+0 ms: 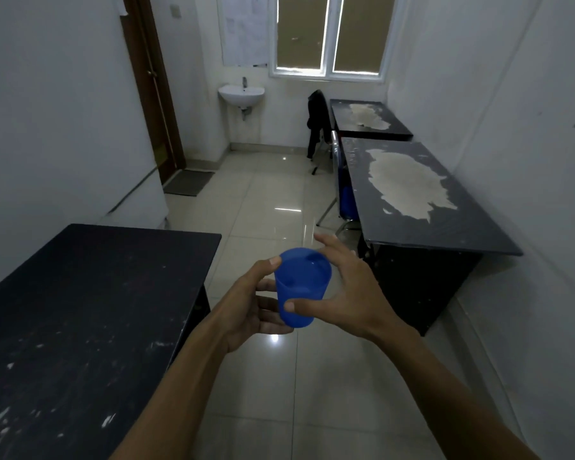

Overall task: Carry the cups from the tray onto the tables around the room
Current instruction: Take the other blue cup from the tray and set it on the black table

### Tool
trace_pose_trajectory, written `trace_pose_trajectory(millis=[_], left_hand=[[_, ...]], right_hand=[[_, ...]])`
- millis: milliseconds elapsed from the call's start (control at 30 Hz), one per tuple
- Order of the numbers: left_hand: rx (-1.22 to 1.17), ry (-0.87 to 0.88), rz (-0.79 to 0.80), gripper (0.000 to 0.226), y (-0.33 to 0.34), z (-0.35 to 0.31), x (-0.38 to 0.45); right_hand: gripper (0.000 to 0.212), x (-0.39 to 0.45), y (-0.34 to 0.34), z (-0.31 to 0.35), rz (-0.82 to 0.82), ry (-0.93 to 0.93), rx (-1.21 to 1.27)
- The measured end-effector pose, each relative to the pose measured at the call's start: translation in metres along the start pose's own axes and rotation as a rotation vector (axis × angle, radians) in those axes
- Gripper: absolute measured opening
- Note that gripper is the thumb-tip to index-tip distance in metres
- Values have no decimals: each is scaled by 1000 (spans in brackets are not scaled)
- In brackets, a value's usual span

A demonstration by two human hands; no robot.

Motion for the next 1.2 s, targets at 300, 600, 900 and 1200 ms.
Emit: trace_pose_trajectory(millis=[300,600,900,1200], left_hand=[[-105,0,-139,79,-41,-45,104],[-282,63,-441,61,-94,-75,154],[-484,90,-704,70,-144,-59,144],[-607,115,-902,66,-232,-13,106]], right_hand=[[86,138,23,-63,172,-89,33],[88,260,80,-89,447,-271,201],[74,321,155,-59,710,-522,275],[78,332,273,-5,932,-665,297]])
Point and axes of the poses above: each hand's wrist, its own x-axis towards the middle knuckle, its own y-axis out of the palm, z = x × y, the point moved 3 cm from there along x, towards the middle knuckle, and after that the axes turned 4 degrees about -y, right-handed, at the moved point
